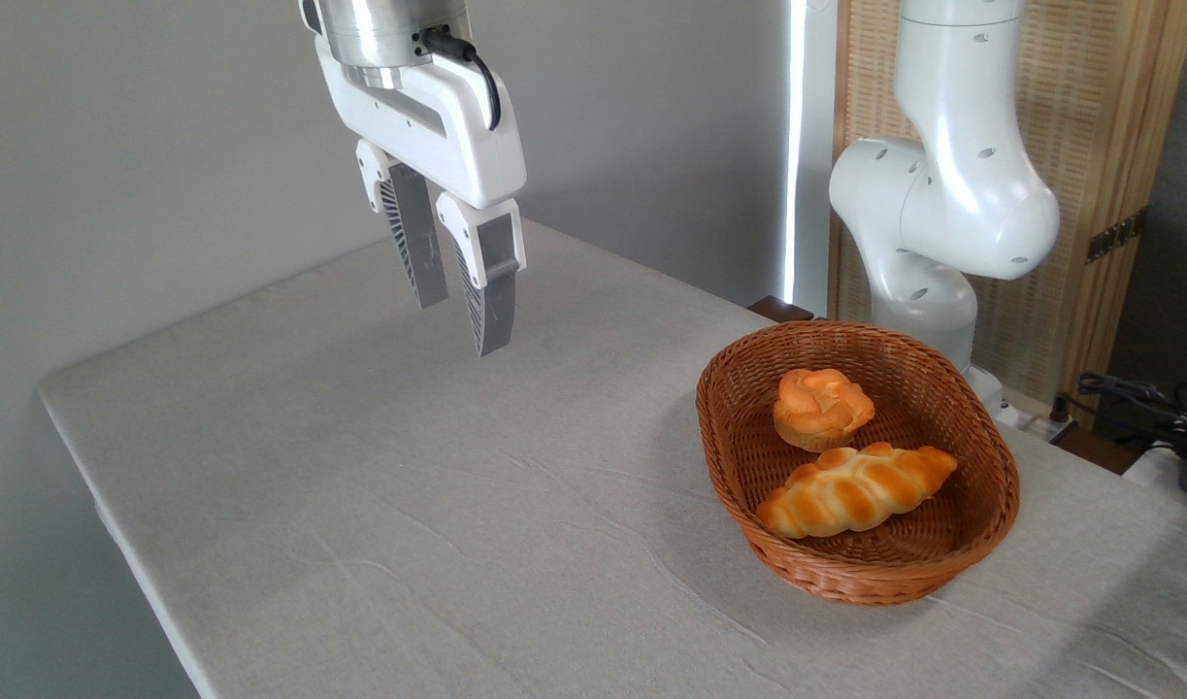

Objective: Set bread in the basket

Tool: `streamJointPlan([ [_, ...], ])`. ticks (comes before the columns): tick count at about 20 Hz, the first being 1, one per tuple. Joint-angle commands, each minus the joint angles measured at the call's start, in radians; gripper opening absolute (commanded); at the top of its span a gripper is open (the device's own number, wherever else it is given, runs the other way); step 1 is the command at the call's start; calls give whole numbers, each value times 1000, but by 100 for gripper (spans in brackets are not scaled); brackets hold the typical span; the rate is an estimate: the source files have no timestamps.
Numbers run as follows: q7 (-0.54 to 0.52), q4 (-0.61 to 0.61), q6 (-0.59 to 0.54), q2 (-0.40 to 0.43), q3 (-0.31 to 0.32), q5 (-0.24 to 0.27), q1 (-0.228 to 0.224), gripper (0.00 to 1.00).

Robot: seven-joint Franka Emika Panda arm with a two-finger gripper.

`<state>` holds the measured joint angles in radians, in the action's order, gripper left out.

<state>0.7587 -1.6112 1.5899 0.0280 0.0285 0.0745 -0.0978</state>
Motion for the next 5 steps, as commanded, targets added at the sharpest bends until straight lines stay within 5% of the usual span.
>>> streamJointPlan([
  [1, 21, 30, -22, -11, 7, 8, 3, 100],
  [5, 18, 30, -10, -10, 11, 8, 3, 100],
])
